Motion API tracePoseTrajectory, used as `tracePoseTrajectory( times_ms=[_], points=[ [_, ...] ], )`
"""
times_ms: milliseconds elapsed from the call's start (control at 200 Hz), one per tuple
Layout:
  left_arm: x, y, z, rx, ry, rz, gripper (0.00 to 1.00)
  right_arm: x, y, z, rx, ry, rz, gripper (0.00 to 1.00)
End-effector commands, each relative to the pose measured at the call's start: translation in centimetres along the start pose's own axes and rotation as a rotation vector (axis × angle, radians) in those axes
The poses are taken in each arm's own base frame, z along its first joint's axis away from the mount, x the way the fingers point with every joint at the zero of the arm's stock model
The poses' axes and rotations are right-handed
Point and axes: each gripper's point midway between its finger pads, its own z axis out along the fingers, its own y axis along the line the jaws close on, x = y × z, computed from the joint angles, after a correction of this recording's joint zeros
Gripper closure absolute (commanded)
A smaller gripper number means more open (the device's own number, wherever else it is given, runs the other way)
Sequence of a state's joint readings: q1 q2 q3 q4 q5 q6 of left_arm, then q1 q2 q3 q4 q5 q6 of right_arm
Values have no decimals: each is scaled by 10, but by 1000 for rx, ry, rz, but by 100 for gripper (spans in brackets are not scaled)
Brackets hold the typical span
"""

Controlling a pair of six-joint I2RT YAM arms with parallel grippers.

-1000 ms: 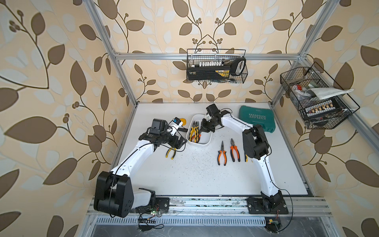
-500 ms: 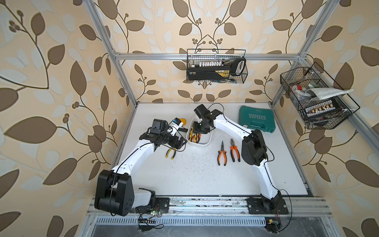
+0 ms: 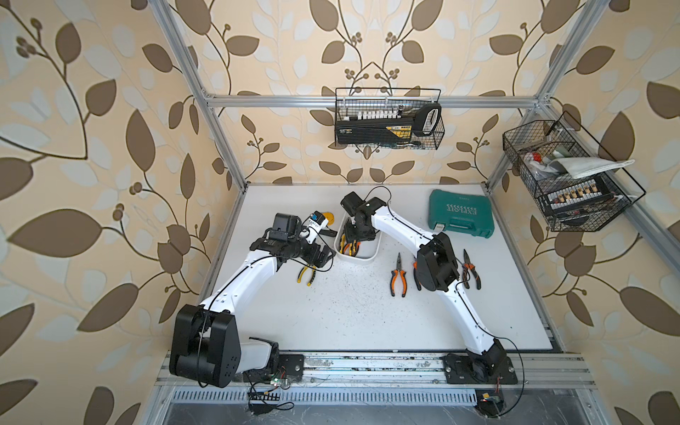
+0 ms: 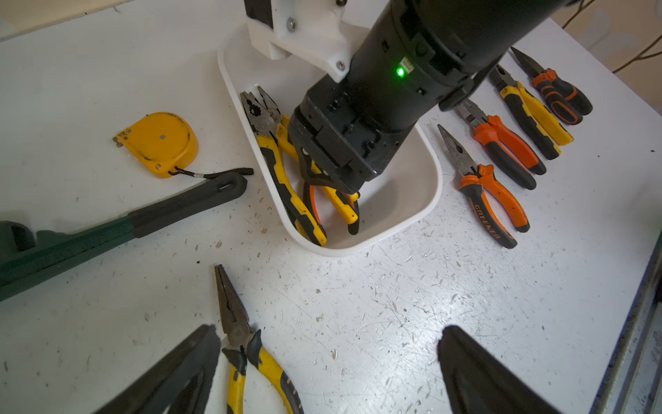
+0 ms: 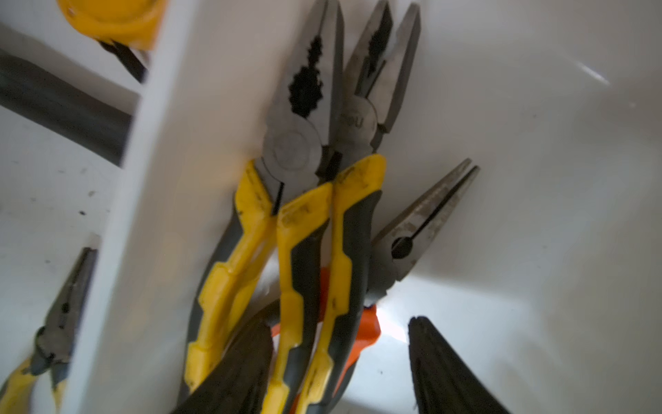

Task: Take the pliers out of the storage box
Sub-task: Adjust the pliers in the storage box.

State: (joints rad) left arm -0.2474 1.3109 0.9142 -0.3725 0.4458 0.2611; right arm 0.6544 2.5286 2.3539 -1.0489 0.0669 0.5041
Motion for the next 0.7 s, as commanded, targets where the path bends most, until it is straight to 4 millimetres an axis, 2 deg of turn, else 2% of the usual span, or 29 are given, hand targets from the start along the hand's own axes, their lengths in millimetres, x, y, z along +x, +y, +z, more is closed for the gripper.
tracePoseTrajectory(
  times_ms=[0, 120, 245, 305, 355, 455, 545, 695],
  points=[
    [-11, 5, -8, -22, -32, 19, 1, 5, -20, -4, 112, 19, -16, 45],
    [-10, 5, -7, -21, -29, 19, 1, 4, -42, -20, 187, -1, 27, 59],
    [-11, 5, -7, -17, -28, 18, 1, 3, -63, -35, 212, -26, 79, 68],
    [-11, 5, -6, -14, -29, 17, 1, 3, -70, -38, 209, -29, 105, 71],
    [-11, 4, -5, -8, -29, 15, 1, 0, -67, -38, 171, -40, 106, 76],
    [-12, 4, -5, -5, -29, 10, 1, -6, -52, -40, 76, -53, 94, 74],
    [-13, 4, -5, -7, -27, 13, 1, -12, -39, -45, 14, -79, 78, 56],
    [-12, 5, -5, -8, -25, 10, 1, -24, -34, -54, -12, -132, 71, 55]
  ],
)
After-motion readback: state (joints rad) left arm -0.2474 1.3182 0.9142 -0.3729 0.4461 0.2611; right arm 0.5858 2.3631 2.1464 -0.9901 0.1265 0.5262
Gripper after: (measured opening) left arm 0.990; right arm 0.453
